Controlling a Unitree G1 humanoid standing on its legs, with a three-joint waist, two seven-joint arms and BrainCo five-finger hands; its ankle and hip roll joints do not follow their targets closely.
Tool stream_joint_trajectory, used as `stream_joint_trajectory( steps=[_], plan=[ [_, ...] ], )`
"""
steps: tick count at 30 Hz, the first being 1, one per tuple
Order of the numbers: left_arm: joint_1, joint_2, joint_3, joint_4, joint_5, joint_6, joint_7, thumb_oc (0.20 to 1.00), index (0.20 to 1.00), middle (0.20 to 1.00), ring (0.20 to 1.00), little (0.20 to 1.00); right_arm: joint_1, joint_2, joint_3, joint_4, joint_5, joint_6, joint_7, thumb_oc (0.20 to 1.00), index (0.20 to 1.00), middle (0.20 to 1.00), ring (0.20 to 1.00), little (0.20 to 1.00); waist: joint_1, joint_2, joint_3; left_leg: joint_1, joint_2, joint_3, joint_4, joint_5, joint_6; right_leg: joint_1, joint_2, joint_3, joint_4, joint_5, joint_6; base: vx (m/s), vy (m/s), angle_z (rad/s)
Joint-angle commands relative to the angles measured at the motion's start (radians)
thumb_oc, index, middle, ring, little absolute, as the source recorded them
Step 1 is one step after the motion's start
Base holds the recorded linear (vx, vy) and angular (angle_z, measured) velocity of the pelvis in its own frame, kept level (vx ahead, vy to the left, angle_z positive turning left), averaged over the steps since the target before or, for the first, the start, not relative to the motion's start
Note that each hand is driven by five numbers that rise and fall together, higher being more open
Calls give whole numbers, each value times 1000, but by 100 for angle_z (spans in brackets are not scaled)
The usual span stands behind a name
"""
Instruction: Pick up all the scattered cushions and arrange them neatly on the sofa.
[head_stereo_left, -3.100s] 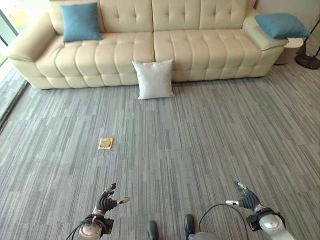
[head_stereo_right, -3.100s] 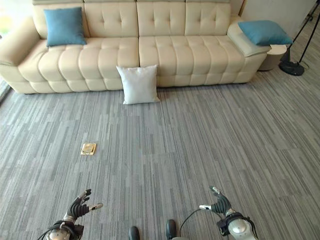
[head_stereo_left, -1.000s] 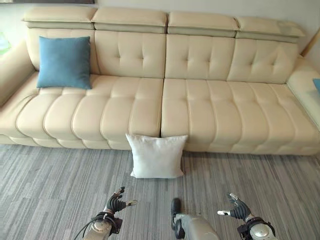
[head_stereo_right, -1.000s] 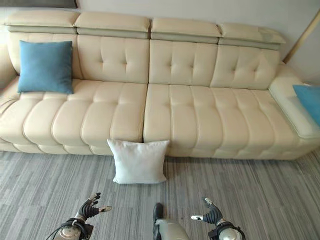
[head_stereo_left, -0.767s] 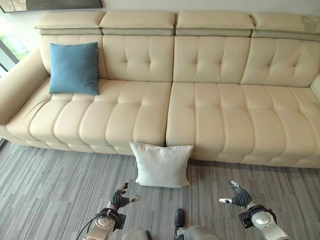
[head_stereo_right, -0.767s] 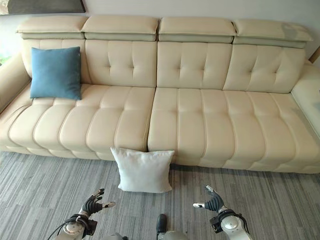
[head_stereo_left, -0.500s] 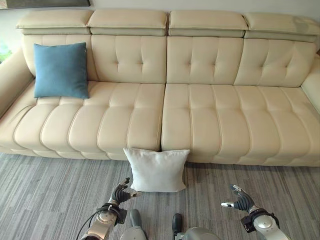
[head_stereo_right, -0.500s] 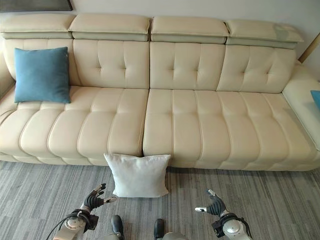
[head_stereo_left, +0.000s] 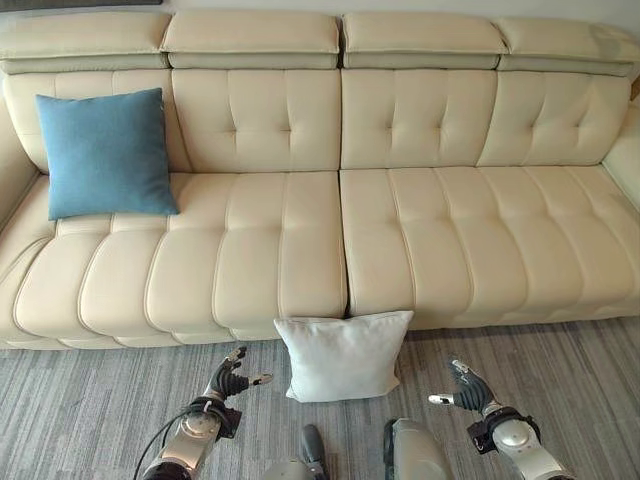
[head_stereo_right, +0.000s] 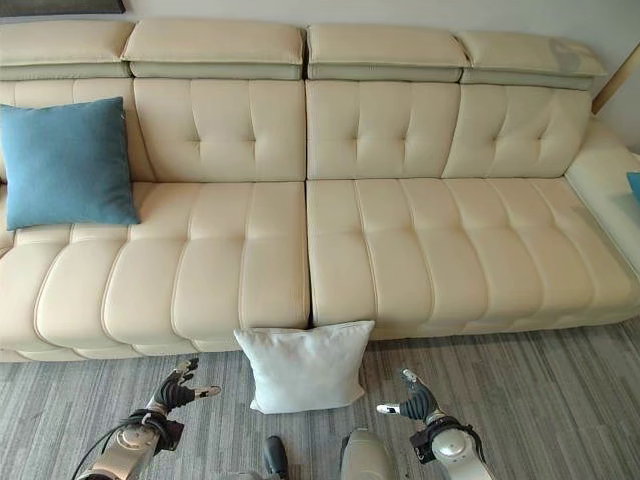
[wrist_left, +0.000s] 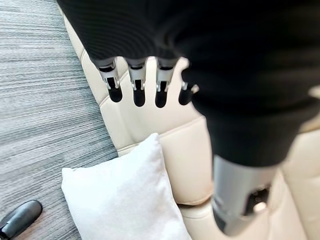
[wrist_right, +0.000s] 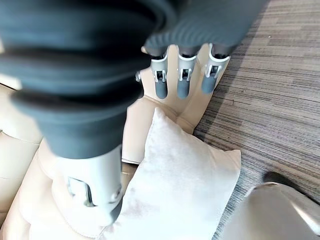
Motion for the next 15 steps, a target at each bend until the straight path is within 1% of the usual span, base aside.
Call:
stream_joint_trajectory(
  steps=[1,3,6,9,10,12,13,14,15],
  plan=[
    [3,14,17,-23,-1,-33,18,1000,1000,1000,1000,1000,-29,-42,23,-31,-18,-16,-16,1000,1000,1000,1000,1000,0,-10,-14,-39,23,-31,193,-132,-85,99,24,-11,-86,69,10,68,-77,30],
    [5,20,28,-26,-4,-35,21,1000,1000,1000,1000,1000,-29,-49,31,-32,-29,-14,-16,1000,1000,1000,1000,1000,7,-19,-11,-47,20,-38,211,-128,-91,111,26,-18,-101,75,6,81,-121,36],
    [-8,34,45,-18,-11,-37,29,1000,1000,1000,1000,1000,-44,-65,50,-40,-45,-17,-20,1000,1000,1000,1000,1000,21,-27,-11,-71,28,-40,219,-131,-100,119,36,-31,-134,56,-5,27,-137,14],
    [-56,54,57,0,-31,-42,54,1000,1000,1000,1000,1000,-84,-70,64,-14,-36,-18,-33,1000,1000,1000,1000,1000,33,-33,10,-136,42,-46,250,-129,-108,82,36,-45,-128,43,-16,-117,-136,15],
    [-107,68,56,20,-55,-53,78,1000,1000,1000,1000,1000,-127,-64,68,31,-11,-21,-50,1000,1000,1000,1000,1000,39,-35,42,-205,51,-53,295,-131,-111,28,33,-48,-97,33,-23,-293,-165,30],
    [-210,89,61,79,-130,-81,125,1000,1000,1000,1000,1000,-232,-54,58,119,86,-30,-81,1000,1000,1000,1000,1000,42,-34,85,-386,74,-55,397,-131,-115,-134,24,-44,-22,22,-36,-322,-151,22],
    [-264,104,65,108,-171,-93,142,1000,1000,1000,1000,1000,-298,-55,58,152,137,-38,-101,1000,1000,1000,1000,1000,39,-30,103,-464,83,-57,452,-159,-121,-212,25,-29,34,-13,-35,-273,-79,8],
    [-311,120,72,138,-208,-104,152,1000,1000,1000,1000,1000,-373,-57,60,193,176,-46,-121,1000,1000,1000,1000,1000,34,-26,116,-568,96,-52,512,-169,-116,-319,25,-20,88,-25,-39,-224,-33,-18],
    [-340,131,70,153,-223,-107,157,1000,1000,1000,1000,1000,-409,-60,62,206,196,-50,-131,1000,1000,1000,1000,1000,30,-25,125,-629,106,-48,553,-175,-114,-381,23,-10,125,-30,-43,-258,-9,-30]
  ],
)
